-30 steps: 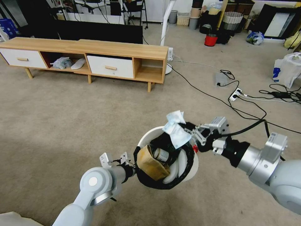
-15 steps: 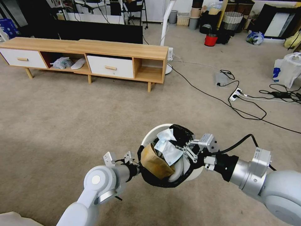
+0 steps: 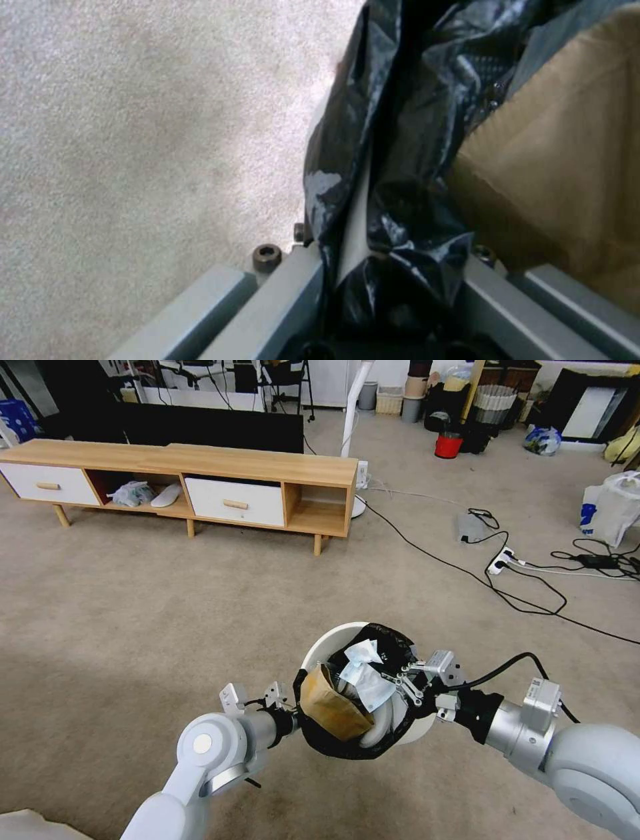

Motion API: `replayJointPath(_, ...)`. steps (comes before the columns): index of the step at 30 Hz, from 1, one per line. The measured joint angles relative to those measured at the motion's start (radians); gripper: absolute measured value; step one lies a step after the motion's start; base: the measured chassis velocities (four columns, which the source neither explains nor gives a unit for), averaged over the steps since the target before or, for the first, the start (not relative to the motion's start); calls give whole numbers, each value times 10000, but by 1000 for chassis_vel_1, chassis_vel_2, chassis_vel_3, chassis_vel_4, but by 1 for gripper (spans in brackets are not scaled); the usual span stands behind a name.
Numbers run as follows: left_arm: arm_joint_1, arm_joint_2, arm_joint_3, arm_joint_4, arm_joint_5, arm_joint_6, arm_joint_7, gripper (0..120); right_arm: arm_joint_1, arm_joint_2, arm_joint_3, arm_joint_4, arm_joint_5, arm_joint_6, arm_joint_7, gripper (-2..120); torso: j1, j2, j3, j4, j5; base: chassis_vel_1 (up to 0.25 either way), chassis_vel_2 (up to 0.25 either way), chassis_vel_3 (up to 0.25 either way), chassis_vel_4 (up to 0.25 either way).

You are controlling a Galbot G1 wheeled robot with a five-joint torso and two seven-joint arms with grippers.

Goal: Pick up the trash bin and place the garbage on the floor into it.

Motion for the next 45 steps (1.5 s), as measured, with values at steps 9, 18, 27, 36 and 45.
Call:
replayJointPath(9,35,13,-23,-15,-5,9,-4,0,53,140,-32,-232,-115,57,-46,0,0,0,0,0,-1,0,0,0,0)
replayJointPath(18,-5,-144,15,-32,-29,7,-5,0,8,262,-88,-389,-279,77,-53,11,0,0,0,0,0,0,0,0,0)
replayJointPath(27,-41,-283,14,-32,-36,-5,-9,0,-98,320,-136,-487,-462,91,-53,41,0,0,0,-1,0,0,0,0,0)
replayJointPath(36,-109,-407,-76,-12,-96,-41,3,0,-339,406,-289,-607,-762,100,-204,76,0,0,0,0,0,0,0,0,0)
replayJointPath(45,-93,-354,-233,10,-96,-40,99,0,-287,378,-263,-671,-754,117,-295,95,0,0,0,1,0,0,0,0,0)
